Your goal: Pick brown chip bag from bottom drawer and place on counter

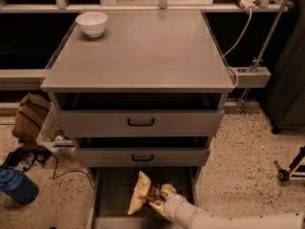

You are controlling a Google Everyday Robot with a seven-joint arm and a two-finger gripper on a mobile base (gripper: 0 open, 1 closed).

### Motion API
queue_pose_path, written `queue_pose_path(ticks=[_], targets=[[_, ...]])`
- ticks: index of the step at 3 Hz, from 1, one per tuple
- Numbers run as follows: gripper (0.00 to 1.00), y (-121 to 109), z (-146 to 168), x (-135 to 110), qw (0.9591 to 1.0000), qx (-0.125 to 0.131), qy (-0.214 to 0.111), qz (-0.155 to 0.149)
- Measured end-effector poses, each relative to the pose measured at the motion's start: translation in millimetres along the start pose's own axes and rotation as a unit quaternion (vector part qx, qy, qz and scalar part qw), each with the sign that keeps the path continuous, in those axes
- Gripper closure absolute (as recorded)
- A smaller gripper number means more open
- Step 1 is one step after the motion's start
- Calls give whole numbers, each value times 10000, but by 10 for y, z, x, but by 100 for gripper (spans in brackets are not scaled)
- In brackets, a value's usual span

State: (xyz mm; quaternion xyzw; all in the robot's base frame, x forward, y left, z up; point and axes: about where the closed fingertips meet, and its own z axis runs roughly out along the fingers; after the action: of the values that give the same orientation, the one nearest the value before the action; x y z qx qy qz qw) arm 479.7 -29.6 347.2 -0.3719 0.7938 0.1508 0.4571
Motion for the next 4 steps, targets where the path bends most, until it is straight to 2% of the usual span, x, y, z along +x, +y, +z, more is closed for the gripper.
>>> queue_pose_path(ticks=[1,2,3,4], targets=[[100,-228,-180,-200,9996,234,-117,-108],[100,-228,-179,-200,9996,233,-118,-108],[100,-328,-398,-563,9983,417,-231,-326],[100,-420,-793,-1274,9951,591,-504,-605]])
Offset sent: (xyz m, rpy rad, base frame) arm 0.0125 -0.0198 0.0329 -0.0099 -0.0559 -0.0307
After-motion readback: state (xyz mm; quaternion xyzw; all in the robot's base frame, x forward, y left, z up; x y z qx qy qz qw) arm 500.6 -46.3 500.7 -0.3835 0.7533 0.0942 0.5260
